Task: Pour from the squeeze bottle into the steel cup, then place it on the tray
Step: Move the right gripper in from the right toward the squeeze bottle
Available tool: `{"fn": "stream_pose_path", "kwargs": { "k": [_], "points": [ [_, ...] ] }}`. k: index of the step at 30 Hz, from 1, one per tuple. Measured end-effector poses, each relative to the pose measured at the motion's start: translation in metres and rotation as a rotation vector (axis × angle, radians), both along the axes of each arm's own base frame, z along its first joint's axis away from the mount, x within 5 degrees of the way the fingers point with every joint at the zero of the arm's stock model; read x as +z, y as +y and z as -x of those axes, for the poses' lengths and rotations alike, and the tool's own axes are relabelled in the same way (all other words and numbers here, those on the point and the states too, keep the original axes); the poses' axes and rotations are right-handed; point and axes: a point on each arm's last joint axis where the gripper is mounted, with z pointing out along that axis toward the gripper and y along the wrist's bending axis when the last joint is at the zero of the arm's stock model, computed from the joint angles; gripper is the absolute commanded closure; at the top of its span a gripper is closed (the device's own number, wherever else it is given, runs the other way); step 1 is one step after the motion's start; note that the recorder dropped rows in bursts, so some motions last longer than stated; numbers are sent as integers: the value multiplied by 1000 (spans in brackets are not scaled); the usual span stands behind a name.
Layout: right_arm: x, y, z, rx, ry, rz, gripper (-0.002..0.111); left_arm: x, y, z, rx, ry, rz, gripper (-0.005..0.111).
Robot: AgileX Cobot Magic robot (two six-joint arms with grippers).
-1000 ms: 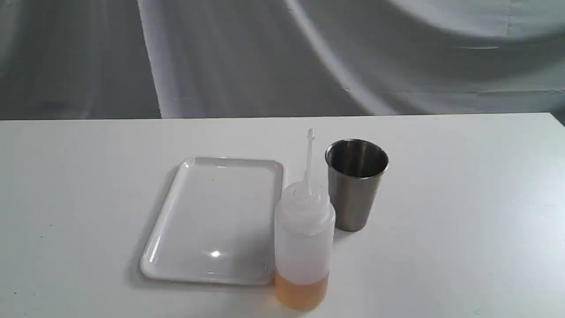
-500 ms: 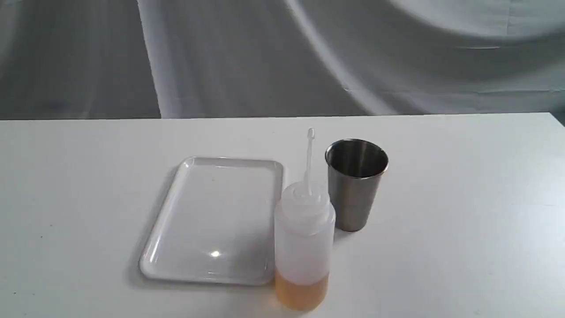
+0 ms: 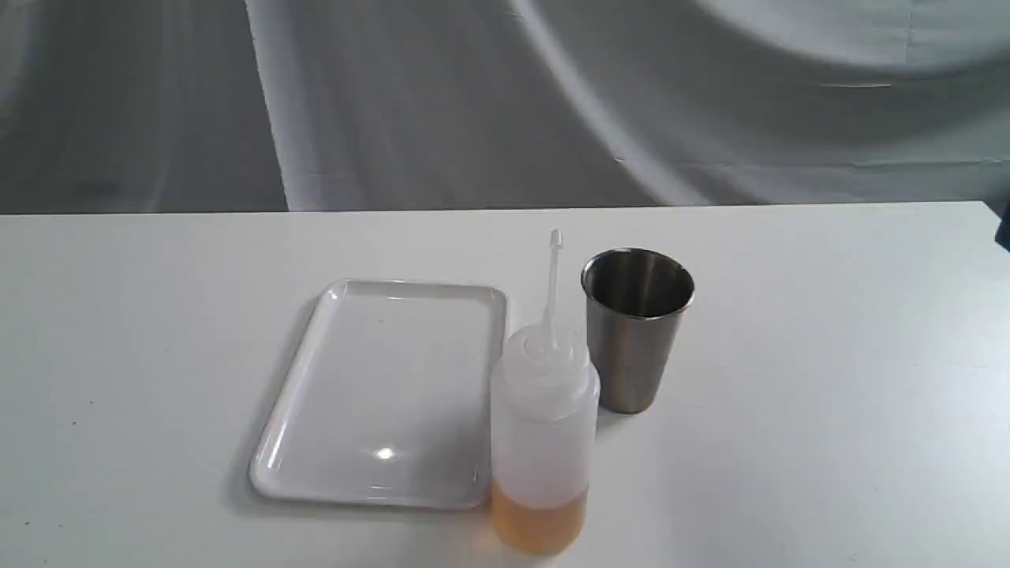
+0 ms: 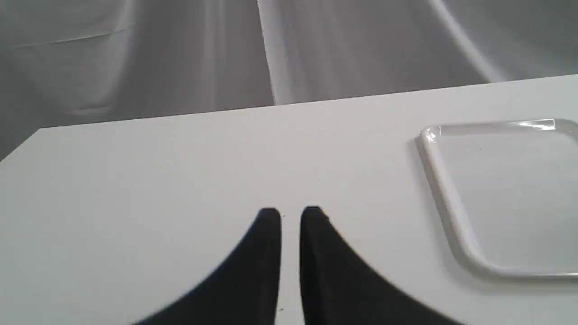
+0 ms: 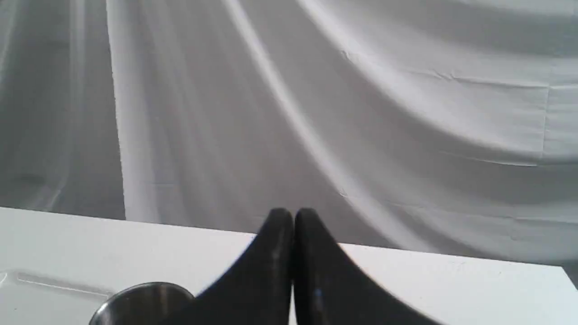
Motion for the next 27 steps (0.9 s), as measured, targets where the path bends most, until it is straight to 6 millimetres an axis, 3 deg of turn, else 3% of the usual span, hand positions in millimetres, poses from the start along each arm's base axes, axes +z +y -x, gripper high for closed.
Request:
{"fn": "stream_pose_path", "kwargs": {
  "k": [7,13,19,27],
  "points": [
    [-5,11,-14,79,16,63,108,0,0,0,0,0,0,98],
    [7,31,-39,145,112,86,108,0,0,0,0,0,0,98],
    [10,38,-56,163,140,92,108,0,0,0,0,0,0,98],
    [-10,44,-76,197,204,69,108,0,0,0,0,0,0,98]
  ]
}}
